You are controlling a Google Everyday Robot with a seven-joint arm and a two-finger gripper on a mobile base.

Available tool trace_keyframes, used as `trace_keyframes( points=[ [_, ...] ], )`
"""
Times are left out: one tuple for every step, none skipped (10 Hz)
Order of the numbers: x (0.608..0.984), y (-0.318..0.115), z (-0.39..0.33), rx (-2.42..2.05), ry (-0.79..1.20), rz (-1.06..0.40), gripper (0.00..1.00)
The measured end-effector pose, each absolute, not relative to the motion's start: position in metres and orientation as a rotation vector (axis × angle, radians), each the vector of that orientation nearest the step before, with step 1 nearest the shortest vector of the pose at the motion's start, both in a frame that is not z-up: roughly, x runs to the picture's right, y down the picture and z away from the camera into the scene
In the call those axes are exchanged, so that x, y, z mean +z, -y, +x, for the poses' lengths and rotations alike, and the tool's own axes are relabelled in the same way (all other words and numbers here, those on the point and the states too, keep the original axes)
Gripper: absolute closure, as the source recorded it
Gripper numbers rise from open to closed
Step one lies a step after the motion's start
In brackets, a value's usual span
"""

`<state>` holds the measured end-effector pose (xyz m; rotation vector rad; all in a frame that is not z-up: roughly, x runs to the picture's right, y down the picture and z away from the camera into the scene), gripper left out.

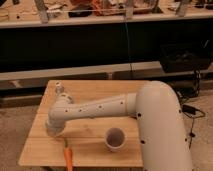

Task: Push the ceramic bowl across the table

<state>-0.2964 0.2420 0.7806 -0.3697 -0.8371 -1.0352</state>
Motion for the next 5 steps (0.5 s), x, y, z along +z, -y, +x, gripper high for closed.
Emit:
trace_keyframes(
  points=[
    [0.786, -0.234, -0.298, -1.036, 0.838, -0.368, 0.97],
    [0.790, -0.227, -0.297, -1.034, 0.837, -0.367, 0.97],
    [0.792, -0.223, -0.297, -1.032, 0.836, -0.365, 0.97],
    [0.792, -0.224, -0.297, -1.033, 0.837, -0.366, 0.97],
    [0.790, -0.225, -0.298, -1.027, 0.840, -0.365, 0.97]
  ],
)
